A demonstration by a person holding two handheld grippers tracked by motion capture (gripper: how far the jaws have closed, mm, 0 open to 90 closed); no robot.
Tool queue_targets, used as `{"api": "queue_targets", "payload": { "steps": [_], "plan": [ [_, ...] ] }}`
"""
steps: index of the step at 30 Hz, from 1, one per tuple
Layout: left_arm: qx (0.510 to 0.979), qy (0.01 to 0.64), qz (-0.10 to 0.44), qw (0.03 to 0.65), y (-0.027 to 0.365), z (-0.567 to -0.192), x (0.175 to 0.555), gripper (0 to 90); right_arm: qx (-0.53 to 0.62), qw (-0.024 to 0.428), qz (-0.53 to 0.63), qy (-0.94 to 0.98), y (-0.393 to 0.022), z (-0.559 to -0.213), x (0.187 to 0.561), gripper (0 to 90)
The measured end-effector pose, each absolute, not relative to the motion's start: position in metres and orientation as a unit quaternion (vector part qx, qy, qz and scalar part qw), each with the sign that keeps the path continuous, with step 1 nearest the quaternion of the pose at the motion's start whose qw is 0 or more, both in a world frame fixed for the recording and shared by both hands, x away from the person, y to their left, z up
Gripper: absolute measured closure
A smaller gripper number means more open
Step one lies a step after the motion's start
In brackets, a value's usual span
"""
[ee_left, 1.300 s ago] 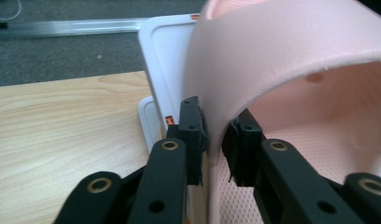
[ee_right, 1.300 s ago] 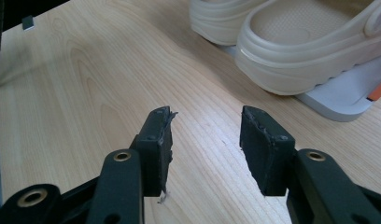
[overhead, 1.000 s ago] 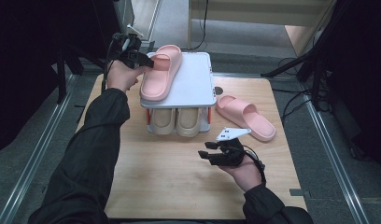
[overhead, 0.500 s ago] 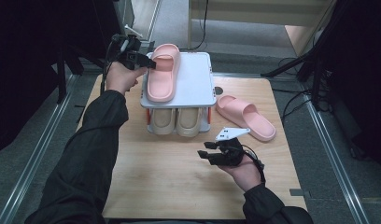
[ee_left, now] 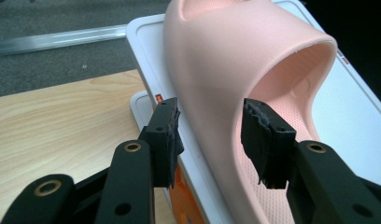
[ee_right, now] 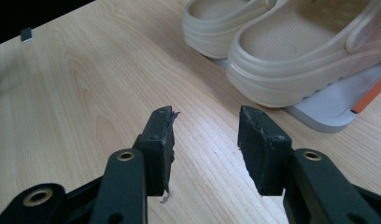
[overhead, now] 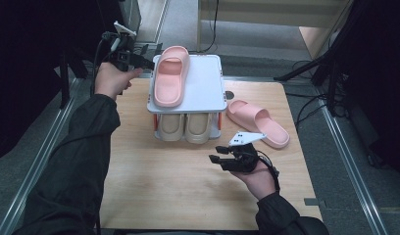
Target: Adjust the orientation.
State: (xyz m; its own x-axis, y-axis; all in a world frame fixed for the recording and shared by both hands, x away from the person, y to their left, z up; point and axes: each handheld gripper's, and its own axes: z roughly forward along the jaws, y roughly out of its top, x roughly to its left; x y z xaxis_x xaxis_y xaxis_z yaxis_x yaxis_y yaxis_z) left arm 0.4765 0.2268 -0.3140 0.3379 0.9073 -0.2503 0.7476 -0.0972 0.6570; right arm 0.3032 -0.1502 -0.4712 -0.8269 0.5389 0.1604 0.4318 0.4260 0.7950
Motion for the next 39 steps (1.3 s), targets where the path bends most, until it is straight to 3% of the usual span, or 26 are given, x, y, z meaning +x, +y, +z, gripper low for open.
{"api": "queue_targets", "payload": {
  "steps": [17, 29, 39],
  "plan": [
    [0.731, 0.569, 0.103, 0.363, 0.262, -0.338, 0.435, 48.0, 0.307, 0.064, 0.464, 0.828, -0.168, -0.465, 0.331, 66.2],
    [0.733, 0.562, 0.099, 0.369, 0.270, -0.374, 0.414, 45.0, 0.322, 0.063, 0.462, 0.824, -0.182, -0.465, 0.350, 89.4],
    [0.750, 0.538, 0.091, 0.373, 0.271, -0.392, 0.390, 43.4, 0.344, 0.073, 0.458, 0.816, -0.198, -0.464, 0.367, 90.0]
  ]
}}
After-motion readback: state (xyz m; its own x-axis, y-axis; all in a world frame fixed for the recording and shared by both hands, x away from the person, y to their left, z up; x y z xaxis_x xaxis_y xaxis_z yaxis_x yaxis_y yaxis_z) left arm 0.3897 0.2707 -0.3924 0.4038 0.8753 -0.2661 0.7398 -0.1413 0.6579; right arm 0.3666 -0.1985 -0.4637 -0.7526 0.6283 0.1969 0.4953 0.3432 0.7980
